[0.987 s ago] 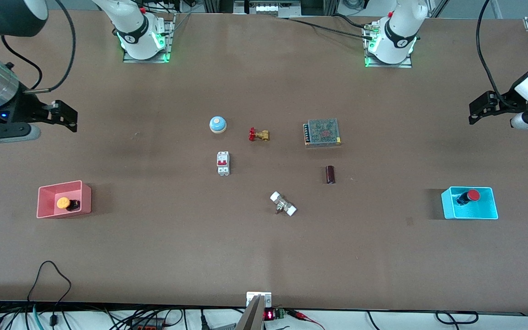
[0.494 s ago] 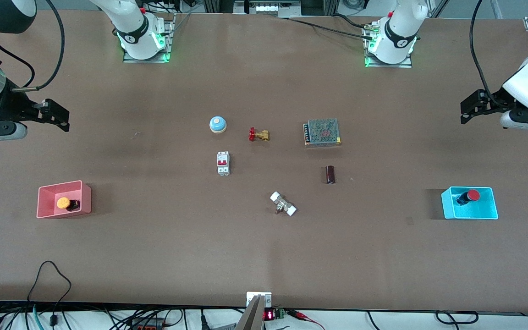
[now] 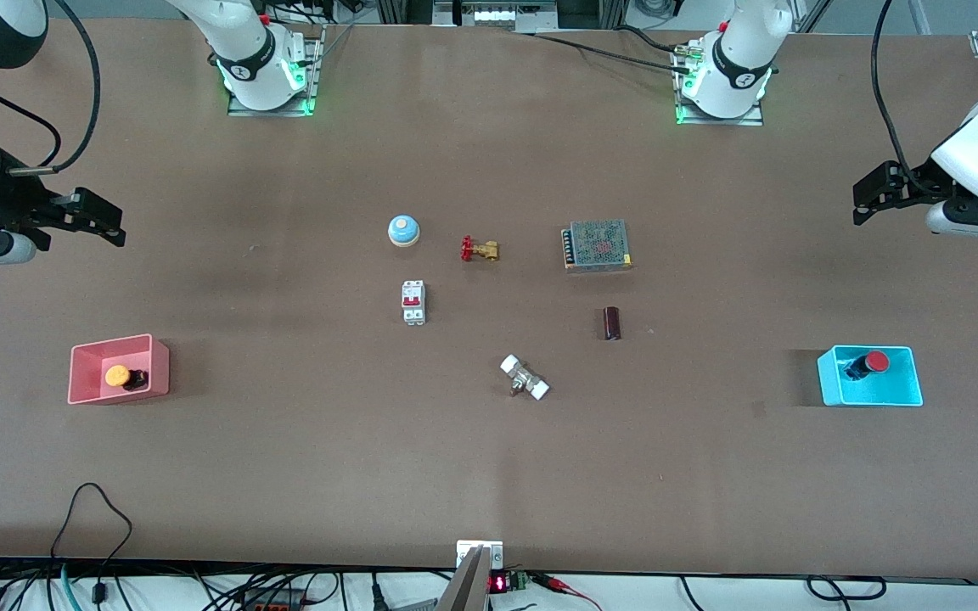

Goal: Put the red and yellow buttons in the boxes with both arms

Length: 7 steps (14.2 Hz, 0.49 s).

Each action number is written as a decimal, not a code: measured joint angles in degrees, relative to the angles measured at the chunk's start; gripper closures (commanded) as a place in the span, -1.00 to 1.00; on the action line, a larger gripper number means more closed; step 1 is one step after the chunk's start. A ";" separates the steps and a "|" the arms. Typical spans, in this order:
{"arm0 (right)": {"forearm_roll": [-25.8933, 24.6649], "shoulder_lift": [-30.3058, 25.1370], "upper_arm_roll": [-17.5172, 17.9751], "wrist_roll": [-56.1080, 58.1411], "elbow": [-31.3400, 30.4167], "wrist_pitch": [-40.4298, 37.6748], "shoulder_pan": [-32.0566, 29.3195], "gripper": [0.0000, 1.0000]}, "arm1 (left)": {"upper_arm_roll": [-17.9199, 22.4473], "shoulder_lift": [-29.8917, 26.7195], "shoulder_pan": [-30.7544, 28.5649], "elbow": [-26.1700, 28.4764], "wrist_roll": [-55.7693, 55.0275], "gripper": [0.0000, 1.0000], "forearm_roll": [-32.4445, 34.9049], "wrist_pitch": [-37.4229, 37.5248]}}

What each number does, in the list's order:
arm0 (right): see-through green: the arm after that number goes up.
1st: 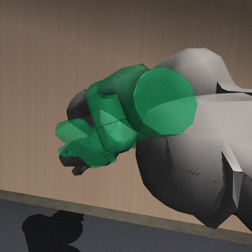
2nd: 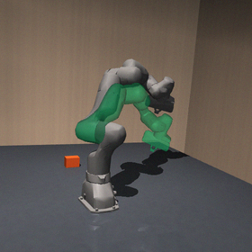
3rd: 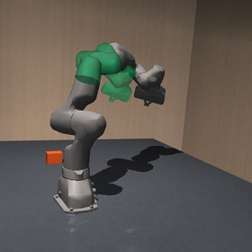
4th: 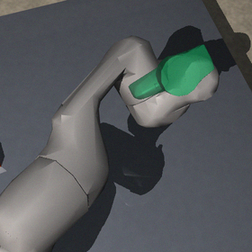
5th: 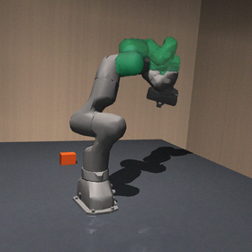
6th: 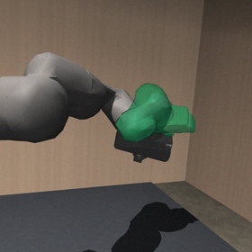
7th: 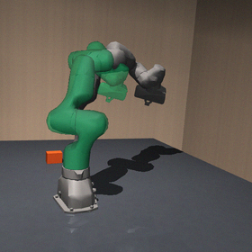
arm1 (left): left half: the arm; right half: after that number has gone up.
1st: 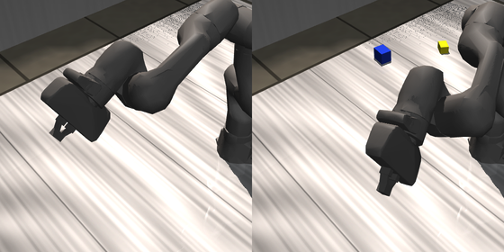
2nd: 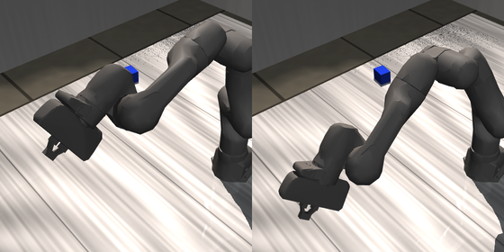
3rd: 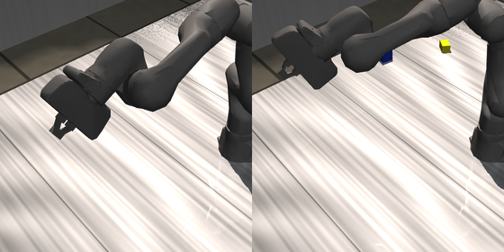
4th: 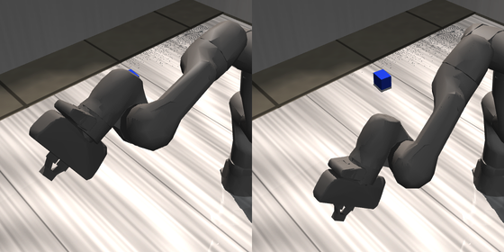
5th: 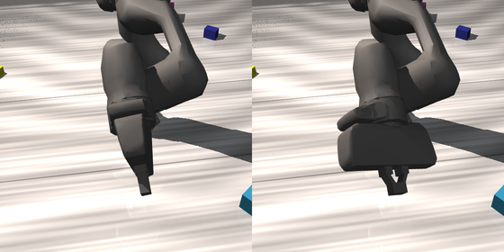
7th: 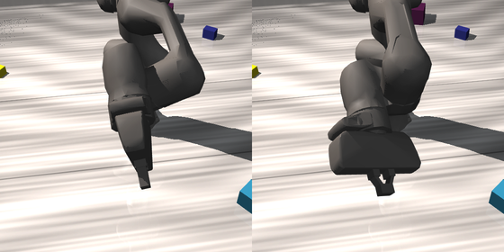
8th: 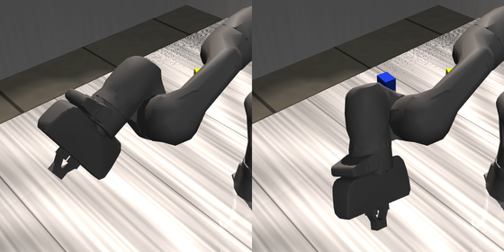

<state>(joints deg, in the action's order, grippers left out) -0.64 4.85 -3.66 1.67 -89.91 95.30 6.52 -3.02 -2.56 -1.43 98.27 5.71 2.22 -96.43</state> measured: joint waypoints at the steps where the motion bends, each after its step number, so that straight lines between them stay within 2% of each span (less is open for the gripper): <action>1: 0.00 0.00 0.63 0.00 0.00 -0.08 -0.57 -1.00 | 0.02 0.02 -0.04 0.00 0.00 -1.00 0.00 0.00; 7: 0.00 0.03 1.82 -0.02 0.00 -1.30 -1.20 -1.00 | 0.03 0.11 -0.06 0.00 -0.01 -1.00 0.00 0.00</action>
<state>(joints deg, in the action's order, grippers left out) -0.64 4.88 -1.85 1.64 -89.91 94.00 5.31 -2.99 -2.45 -1.49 98.27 5.70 2.22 -96.43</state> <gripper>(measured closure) 0.000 0.000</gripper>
